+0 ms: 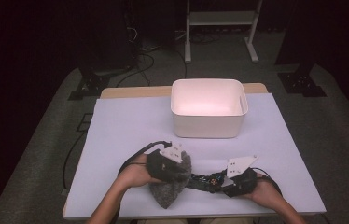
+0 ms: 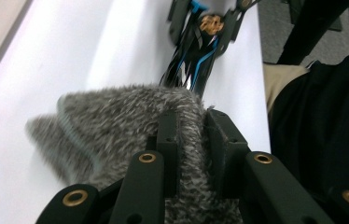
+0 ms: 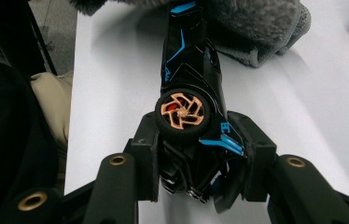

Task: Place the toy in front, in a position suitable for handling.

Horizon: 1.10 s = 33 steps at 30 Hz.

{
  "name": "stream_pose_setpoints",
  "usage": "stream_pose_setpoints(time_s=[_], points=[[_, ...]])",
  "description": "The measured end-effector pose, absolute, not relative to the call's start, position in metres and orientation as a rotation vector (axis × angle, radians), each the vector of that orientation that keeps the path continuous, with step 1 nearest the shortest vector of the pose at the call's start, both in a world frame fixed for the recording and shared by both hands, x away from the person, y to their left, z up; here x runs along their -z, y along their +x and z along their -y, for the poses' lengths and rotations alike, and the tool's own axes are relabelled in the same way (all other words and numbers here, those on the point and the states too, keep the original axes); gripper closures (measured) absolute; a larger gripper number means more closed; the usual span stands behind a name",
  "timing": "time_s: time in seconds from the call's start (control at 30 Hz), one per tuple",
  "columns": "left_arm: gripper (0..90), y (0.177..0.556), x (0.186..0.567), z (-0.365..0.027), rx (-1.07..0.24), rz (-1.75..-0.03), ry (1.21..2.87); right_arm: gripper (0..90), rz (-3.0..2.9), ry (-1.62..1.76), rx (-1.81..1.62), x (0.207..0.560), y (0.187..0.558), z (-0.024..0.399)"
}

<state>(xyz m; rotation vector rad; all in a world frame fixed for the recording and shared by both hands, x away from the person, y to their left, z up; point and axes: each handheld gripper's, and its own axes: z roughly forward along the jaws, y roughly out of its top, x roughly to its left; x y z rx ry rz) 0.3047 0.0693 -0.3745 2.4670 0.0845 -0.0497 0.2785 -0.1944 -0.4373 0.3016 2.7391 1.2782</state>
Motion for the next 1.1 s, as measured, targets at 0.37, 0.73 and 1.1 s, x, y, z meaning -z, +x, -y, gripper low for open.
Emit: stream_pose_setpoints(time_s=[0.37, 0.73, 1.1], points=[[75.5, 0.306, 0.377, -0.083, 0.058, -0.107, 2.436, 57.0, -2.734, 0.320, -1.298, 0.439, 0.278, 0.196], [68.7, 0.307, 0.378, -0.091, 0.021, -0.160, 2.455, 57.0, -2.736, 0.334, -1.309, 0.440, 0.279, 0.196], [78.9, 0.308, 0.377, -0.092, 0.014, -0.160, 2.460, 56.9, -2.744, 0.339, -1.293, 0.440, 0.280, 0.194]])
